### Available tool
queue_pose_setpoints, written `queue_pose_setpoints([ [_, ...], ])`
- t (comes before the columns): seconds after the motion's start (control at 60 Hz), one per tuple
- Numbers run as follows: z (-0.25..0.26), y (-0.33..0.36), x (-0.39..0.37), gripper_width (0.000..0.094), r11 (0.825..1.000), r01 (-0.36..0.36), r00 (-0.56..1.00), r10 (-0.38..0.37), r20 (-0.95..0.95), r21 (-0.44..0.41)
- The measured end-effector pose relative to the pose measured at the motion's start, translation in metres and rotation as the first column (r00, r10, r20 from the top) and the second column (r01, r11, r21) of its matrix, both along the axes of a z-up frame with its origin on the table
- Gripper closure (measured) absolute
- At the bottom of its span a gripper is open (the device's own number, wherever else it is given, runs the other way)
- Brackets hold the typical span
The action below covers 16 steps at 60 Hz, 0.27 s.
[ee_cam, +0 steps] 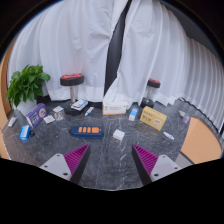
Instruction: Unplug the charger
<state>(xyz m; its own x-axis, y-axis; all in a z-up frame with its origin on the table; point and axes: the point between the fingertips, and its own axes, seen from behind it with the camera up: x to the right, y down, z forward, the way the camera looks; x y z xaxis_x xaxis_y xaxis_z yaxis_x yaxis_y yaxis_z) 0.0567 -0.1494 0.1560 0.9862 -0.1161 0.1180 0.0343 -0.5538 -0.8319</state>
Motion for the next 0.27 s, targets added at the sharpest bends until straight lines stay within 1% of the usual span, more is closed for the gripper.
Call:
queue_pose_setpoints([
  [0.267,0.011,-0.017,-0.02,0.0085,1.0,-0.009,0.999,0.009,0.037,0.01],
])
